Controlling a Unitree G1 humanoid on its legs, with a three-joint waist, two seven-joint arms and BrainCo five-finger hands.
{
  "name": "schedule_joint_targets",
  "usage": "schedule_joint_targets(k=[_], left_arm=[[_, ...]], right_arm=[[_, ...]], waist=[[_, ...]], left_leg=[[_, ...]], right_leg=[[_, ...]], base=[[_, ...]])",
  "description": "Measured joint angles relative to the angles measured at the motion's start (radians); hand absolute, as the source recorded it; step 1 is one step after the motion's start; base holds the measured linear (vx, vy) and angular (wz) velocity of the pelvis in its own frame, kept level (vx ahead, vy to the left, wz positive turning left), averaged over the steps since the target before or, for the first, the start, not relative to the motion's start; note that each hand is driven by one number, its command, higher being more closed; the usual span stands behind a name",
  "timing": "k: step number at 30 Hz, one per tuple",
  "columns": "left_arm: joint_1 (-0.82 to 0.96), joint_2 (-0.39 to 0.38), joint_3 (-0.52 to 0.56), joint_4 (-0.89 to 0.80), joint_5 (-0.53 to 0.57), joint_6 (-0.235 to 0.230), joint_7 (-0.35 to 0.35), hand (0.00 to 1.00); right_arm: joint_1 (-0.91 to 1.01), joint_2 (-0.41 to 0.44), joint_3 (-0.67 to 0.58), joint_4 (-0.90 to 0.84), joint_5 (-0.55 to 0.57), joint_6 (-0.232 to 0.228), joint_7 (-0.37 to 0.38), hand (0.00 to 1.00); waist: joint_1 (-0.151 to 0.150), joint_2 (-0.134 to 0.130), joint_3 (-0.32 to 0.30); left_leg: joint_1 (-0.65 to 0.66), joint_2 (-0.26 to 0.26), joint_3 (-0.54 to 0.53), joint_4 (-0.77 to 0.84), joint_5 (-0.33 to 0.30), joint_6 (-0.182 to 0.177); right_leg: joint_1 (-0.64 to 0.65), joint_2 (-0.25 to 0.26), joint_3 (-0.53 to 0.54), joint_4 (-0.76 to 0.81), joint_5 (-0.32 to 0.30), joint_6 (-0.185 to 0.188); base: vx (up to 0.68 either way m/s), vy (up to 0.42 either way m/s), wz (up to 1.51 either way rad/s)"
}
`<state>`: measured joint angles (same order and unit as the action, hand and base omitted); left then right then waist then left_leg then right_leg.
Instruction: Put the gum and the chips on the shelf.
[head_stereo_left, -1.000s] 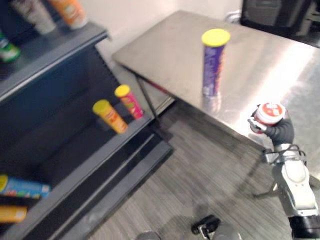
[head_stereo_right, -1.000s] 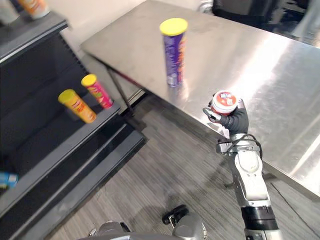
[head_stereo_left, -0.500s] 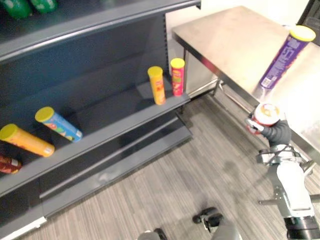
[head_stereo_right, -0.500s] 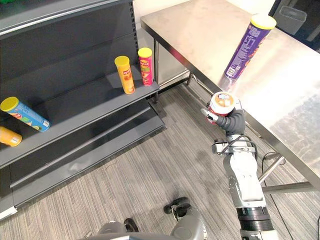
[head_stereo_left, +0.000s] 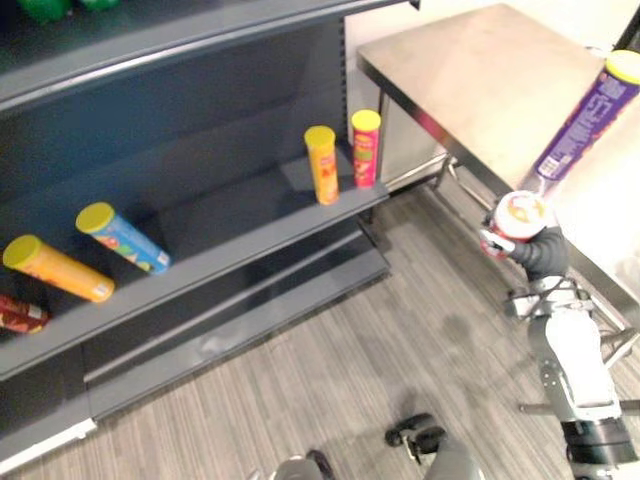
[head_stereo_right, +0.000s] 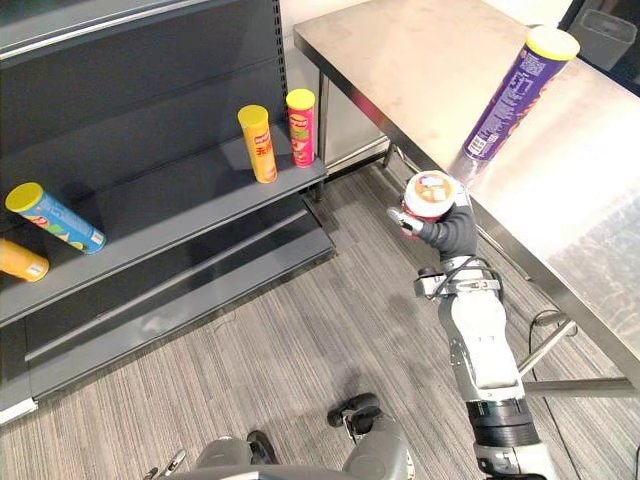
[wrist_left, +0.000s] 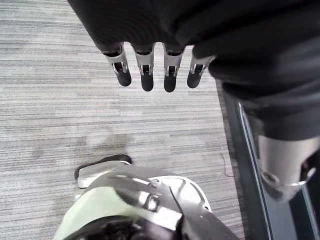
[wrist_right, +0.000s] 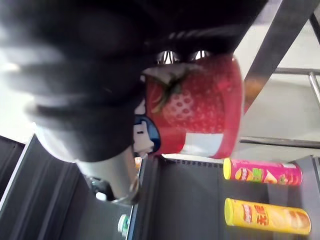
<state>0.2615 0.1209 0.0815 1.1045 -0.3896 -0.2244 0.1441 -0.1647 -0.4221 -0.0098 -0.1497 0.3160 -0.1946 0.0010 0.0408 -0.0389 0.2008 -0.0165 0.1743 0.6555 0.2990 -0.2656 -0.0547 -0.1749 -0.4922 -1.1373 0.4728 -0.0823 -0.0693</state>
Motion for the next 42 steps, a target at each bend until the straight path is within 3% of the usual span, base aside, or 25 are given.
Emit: schedule_joint_targets(k=[4, 6, 7, 8, 9, 12, 14, 16, 17, 18, 21, 25, 32, 36, 42], left_arm=[[0.002, -0.001, 0.001, -0.002, -0.002, -0.006, 0.005, 0.00], [0.004, 0.000, 0.003, -0.009, -0.001, -0.005, 0.012, 0.00], [0.012, 0.003, -0.001, -0.034, 0.002, -0.006, 0.019, 0.00], [0.014, 0.009, -0.007, -0.047, 0.002, -0.005, 0.035, 0.00], [-0.004, 0.041, -0.016, -0.050, 0.002, 0.016, 0.062, 0.00], [-0.029, 0.073, -0.041, -0.039, -0.001, 0.073, 0.086, 0.00], [-0.027, 0.084, -0.048, -0.039, -0.001, 0.081, 0.084, 0.00], [-0.033, 0.087, -0.045, -0.039, -0.001, 0.079, 0.084, 0.00], [-0.034, 0.088, -0.039, -0.040, -0.001, 0.069, 0.080, 0.00], [-0.033, 0.072, -0.034, -0.037, -0.001, 0.059, 0.073, 0.00], [-0.020, 0.038, -0.033, -0.028, -0.001, 0.051, 0.052, 0.00], [-0.037, 0.029, -0.033, -0.032, -0.001, 0.023, 0.046, 0.00], [-0.041, 0.028, -0.009, -0.030, -0.002, 0.017, 0.046, 0.00], [-0.042, 0.028, -0.026, -0.032, -0.002, 0.016, 0.046, 0.00], [-0.042, 0.031, -0.080, -0.033, -0.001, 0.016, 0.043, 0.00]], right_arm=[[-0.005, 0.013, 0.047, 0.000, 0.000, 0.001, 0.036, 1.00], [-0.002, 0.038, 0.077, 0.000, 0.001, 0.001, 0.056, 1.00], [0.013, 0.058, 0.087, -0.001, 0.001, -0.002, 0.065, 1.00], [0.031, 0.076, 0.095, -0.004, 0.001, -0.006, 0.063, 1.00], [0.058, 0.094, 0.107, -0.013, 0.000, -0.007, 0.047, 1.00], [0.057, 0.107, 0.146, -0.015, 0.000, -0.009, 0.027, 1.00], [0.059, 0.115, 0.172, -0.015, 0.001, -0.016, 0.026, 1.00], [0.058, 0.116, 0.174, -0.016, 0.003, -0.034, 0.025, 1.00], [0.049, 0.116, 0.174, -0.016, 0.009, -0.043, 0.025, 1.00], [0.041, 0.115, 0.174, -0.016, 0.018, -0.053, 0.028, 1.00], [0.038, 0.111, 0.172, -0.016, 0.046, -0.065, 0.031, 1.00], [0.030, 0.104, 0.163, -0.015, 0.047, -0.081, 0.029, 1.00], [0.053, 0.109, 0.162, 0.005, 0.044, -0.081, 0.030, 1.00], [0.078, 0.112, 0.133, 0.005, 0.036, -0.100, -0.006, 1.00], [0.124, 0.126, 0.074, 0.005, 0.036, -0.106, -0.047, 1.00]], waist=[[0.023, -0.003, 0.004], [0.026, 0.002, 0.007], [0.020, 0.015, 0.014], [0.013, 0.012, 0.012], [0.005, 0.002, 0.012], [0.006, -0.004, 0.017], [0.003, -0.004, 0.020], [-0.001, -0.003, 0.020], [0.001, -0.001, 0.021], [0.002, 0.004, 0.026], [-0.006, 0.014, 0.044], [-0.015, 0.021, 0.049], [-0.022, 0.020, 0.058], [-0.039, 0.019, 0.059], [-0.044, 0.018, 0.059]], left_leg=[[-0.003, 0.025, -0.038, 0.089, -0.053, 0.016], [-0.024, 0.031, -0.094, 0.119, -0.072, 0.029], [-0.043, 0.033, -0.166, 0.140, -0.079, 0.042], [-0.072, 0.036, -0.234, 0.158, -0.083, 0.051], [-0.126, 0.022, -0.334, 0.174, -0.076, 0.065], [-0.175, -0.046, -0.470, 0.191, -0.063, 0.066], [-0.177, -0.077, -0.536, 0.191, -0.057, 0.050], [-0.191, -0.084, -0.590, 0.191, -0.047, 0.030], [-0.206, -0.081, -0.616, 0.173, -0.030, 0.000], [-0.206, -0.071, -0.629, 0.137, -0.007, -0.029], [-0.149, -0.041, -0.641, 0.046, 0.045, -0.064], [-0.135, -0.022, -0.650, -0.031, 0.098, -0.071], [-0.118, -0.026, -0.640, -0.149, 0.165, -0.056], [-0.097, -0.027, -0.630, -0.218, 0.215, -0.061], [-0.065, -0.030, -0.610, -0.217, 0.224, -0.069]], right_leg=[[0.029, -0.027, 0.030, 0.051, 0.030, -0.002], [-0.007, -0.039, 0.182, 0.119, 0.106, -0.057], [-0.072, 0.001, 0.420, 0.135, 0.139, -0.069], [-0.091, 0.074, 0.610, 0.091, 0.115, -0.017], [-0.084, 0.178, 0.821, -0.011, 0.048, 0.085], [-0.091, 0.251, 1.009, -0.098, 0.034, 0.139], [-0.097, 0.273, 1.085, -0.098, 0.026, 0.155], [-0.078, 0.274, 1.090, -0.090, 0.000, 0.196], [-0.078, 0.275, 1.060, -0.095, -0.011, 0.207], [-0.078, 0.286, 1.044, -0.108, -0.011, 0.205], [-0.040, 0.311, 1.007, -0.122, -0.021, 0.189], [-0.033, 0.325, 0.966, -0.127, -0.040, 0.159], [-0.031, 0.323, 0.956, -0.176, -0.044, 0.157], [-0.033, 0.322, 0.955, -0.192, -0.038, 0.165], [-0.031, 0.317, 0.970, -0.161, -0.040, 0.163]], base=[[-0.02, 0.079, 0.19], [-0.06, 0.141, 0.65], [-0.07, 0.115, 1.27], [-0.02, 0.059, 2.13], [0.03, -0.010, 1.98], [0.06, -0.052, 1.67], [0.10, -0.107, 1.30], [0.13, -0.166, 1.00], [0.12, -0.202, 0.57], [0.10, -0.210, 0.39], [0.08, -0.247, 0.19], [-0.02, -0.153, 0.23], [-0.11, -0.058, 0.07], [-0.05, -0.015, 0.05], [0.05, 0.001, -0.07]])
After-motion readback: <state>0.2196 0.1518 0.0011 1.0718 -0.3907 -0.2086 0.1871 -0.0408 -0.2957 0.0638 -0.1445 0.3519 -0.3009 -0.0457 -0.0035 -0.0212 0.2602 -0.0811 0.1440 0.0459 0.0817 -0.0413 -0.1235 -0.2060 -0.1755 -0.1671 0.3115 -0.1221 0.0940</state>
